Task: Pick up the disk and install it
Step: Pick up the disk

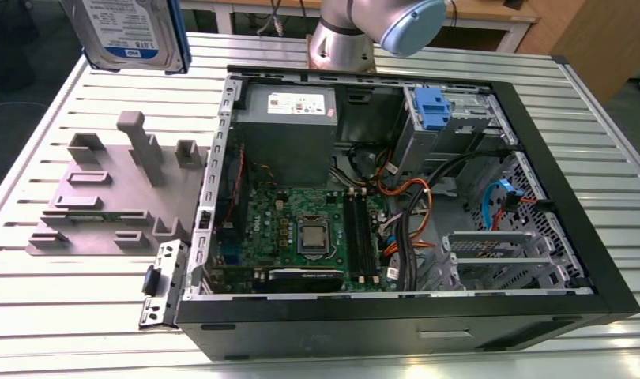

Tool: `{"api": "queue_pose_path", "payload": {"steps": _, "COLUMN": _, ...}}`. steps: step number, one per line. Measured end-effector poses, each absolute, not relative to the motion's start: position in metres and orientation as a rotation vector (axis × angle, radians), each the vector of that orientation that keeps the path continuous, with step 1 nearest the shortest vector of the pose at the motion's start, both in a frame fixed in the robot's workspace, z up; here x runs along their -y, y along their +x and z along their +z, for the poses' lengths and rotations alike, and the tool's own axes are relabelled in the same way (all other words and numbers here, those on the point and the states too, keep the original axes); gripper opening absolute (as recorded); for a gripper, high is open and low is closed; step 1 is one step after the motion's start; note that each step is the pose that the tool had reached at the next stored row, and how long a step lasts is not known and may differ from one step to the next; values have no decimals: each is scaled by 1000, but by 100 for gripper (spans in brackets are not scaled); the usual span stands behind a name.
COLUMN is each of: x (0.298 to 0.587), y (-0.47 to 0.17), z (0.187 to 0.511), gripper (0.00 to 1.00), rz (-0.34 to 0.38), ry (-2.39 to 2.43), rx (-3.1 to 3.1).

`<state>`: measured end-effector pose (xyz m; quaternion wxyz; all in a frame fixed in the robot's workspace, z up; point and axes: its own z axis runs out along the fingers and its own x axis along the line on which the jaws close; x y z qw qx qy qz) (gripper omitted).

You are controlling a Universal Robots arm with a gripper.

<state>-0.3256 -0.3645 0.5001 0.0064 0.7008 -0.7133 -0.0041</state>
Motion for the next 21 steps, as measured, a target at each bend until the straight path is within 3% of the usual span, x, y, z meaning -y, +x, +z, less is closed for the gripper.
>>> {"api": "queue_pose_path", "payload": {"steps": 21, "x": 383, "y": -316, "z": 500, "gripper": 36, "rz": -13, "ry": 2192, "rx": 2232}}
